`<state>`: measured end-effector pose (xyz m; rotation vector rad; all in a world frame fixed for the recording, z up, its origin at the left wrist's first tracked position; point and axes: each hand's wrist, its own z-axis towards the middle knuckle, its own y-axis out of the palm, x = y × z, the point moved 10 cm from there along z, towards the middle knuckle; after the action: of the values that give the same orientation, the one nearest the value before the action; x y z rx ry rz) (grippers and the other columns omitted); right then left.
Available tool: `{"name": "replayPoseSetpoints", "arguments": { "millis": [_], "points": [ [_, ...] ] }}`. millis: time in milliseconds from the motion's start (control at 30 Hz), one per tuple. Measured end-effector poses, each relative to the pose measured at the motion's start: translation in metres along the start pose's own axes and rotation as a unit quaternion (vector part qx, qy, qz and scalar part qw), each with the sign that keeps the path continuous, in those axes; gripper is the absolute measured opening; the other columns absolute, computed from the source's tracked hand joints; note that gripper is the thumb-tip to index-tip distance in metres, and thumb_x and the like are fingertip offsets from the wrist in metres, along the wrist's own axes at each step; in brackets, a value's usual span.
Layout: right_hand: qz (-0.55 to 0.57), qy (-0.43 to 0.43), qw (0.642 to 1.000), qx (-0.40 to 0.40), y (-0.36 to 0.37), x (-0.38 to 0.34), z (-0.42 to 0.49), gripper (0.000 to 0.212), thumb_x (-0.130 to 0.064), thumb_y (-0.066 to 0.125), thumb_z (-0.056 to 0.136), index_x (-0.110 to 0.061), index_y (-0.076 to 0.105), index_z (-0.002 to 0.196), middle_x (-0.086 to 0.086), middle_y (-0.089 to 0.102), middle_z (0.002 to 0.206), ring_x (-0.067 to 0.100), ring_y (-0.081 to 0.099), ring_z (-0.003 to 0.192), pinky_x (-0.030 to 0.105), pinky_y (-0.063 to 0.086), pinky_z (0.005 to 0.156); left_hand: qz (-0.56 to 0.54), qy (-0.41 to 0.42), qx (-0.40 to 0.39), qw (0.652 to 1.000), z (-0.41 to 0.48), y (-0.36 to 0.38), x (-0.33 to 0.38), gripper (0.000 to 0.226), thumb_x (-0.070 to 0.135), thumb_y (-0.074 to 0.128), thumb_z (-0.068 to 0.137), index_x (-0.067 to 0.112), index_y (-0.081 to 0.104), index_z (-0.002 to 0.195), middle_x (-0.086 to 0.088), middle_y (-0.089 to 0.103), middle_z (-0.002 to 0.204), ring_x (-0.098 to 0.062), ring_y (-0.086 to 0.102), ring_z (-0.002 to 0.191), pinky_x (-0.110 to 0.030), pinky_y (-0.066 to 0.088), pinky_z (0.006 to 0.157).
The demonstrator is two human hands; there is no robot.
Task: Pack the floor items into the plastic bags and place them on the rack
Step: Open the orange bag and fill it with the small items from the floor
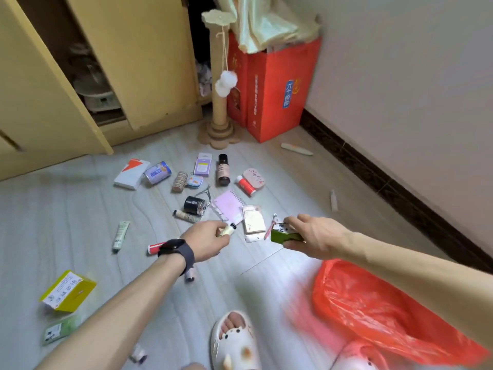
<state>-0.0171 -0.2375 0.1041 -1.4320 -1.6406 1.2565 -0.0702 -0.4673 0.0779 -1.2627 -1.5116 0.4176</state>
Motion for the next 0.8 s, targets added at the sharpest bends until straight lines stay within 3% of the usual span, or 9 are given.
{"name": "replayPoseSetpoints", "arguments": {
  "millis": [100,200,267,333,400,467,567,633,800],
  "points": [
    [0.041,0.047,0.997,0.052,-0.029,0.034,-0.052,0.058,-0.068,0.045,0.091,-0.031,0.040,0.134,-0.001,0.057,0.122,0.030,0.063,0.104,0.040,0.051,0.084,0.066,0.068,-0.009,0.995,0.001,-0.024,0.080,0.036,0.039,0.053,0.091,0.028,0.062,0.124,-0.001,0.070,0.112,-0.024,0.061,0.106,-0.025,0.041,0.076],
    [0.168,0.115,0.974,0.101,-0.029,0.070,-0.109,0.051,-0.064,0.048,0.092,-0.032,0.047,0.132,-0.003,0.064,0.114,0.020,0.064,0.099,0.035,0.050,0.086,0.102,0.127,-0.051,0.985,-0.004,-0.018,0.153,0.035,0.048,0.047,0.095,0.031,0.063,0.121,-0.001,0.071,0.105,-0.024,0.061,0.103,-0.025,0.041,0.073],
    [0.295,0.188,0.928,0.130,-0.006,0.098,-0.154,0.037,-0.061,0.051,0.092,-0.038,0.054,0.121,-0.008,0.069,0.095,0.008,0.065,0.077,0.027,0.051,0.073,0.121,0.158,-0.084,0.976,-0.007,0.004,0.196,0.035,0.049,0.048,0.092,0.033,0.063,0.118,0.003,0.072,0.101,-0.022,0.063,0.102,-0.026,0.046,0.078],
    [0.420,0.261,0.856,0.149,0.034,0.121,-0.194,0.026,-0.056,0.055,0.093,-0.038,0.061,0.111,-0.006,0.067,0.077,0.007,0.060,0.054,0.025,0.050,0.057,0.149,0.182,-0.114,0.965,-0.011,0.040,0.230,0.038,0.047,0.051,0.087,0.033,0.062,0.120,0.004,0.071,0.106,-0.023,0.062,0.104,-0.029,0.047,0.082],
    [0.498,0.318,0.796,0.134,0.083,0.138,-0.225,0.028,-0.049,0.057,0.094,-0.030,0.065,0.112,-0.001,0.066,0.077,0.010,0.057,0.050,0.025,0.045,0.049,0.183,0.210,-0.146,0.949,-0.016,0.088,0.260,0.037,0.044,0.051,0.086,0.029,0.063,0.119,-0.003,0.069,0.107,-0.029,0.062,0.101,-0.033,0.049,0.081],
    [0.504,0.368,0.775,0.098,0.127,0.151,-0.245,0.030,-0.046,0.058,0.094,-0.024,0.065,0.113,0.000,0.067,0.079,0.012,0.059,0.052,0.026,0.046,0.051,0.222,0.231,-0.161,0.933,-0.021,0.136,0.282,0.031,0.038,0.049,0.087,0.023,0.063,0.109,-0.009,0.066,0.097,-0.033,0.062,0.088,-0.032,0.048,0.066],
    [0.420,0.426,0.801,0.030,0.172,0.176,-0.262,0.032,-0.052,0.058,0.092,-0.031,0.060,0.116,-0.002,0.071,0.100,0.017,0.068,0.085,0.029,0.051,0.077,0.275,0.244,-0.161,0.916,-0.019,0.205,0.304,0.023,0.027,0.048,0.088,0.017,0.059,0.106,-0.013,0.064,0.103,-0.036,0.063,0.091,-0.032,0.038,0.064],
    [0.352,0.440,0.826,-0.002,0.183,0.189,-0.261,0.037,-0.058,0.053,0.091,-0.035,0.055,0.120,-0.004,0.070,0.110,0.020,0.065,0.103,0.029,0.048,0.081,0.308,0.236,-0.156,0.908,-0.012,0.246,0.309,0.028,0.020,0.050,0.089,0.013,0.056,0.115,-0.014,0.063,0.112,-0.036,0.063,0.101,-0.036,0.040,0.070],
    [0.298,0.433,0.851,-0.003,0.181,0.219,-0.221,0.044,-0.067,0.046,0.086,-0.035,0.055,0.114,0.000,0.071,0.104,0.029,0.066,0.099,0.036,0.052,0.078,0.352,0.152,-0.154,0.911,0.021,0.302,0.288,0.040,0.016,0.047,0.095,0.010,0.043,0.134,-0.015,0.053,0.128,-0.034,0.052,0.117,-0.039,0.045,0.087]
  ]
}}
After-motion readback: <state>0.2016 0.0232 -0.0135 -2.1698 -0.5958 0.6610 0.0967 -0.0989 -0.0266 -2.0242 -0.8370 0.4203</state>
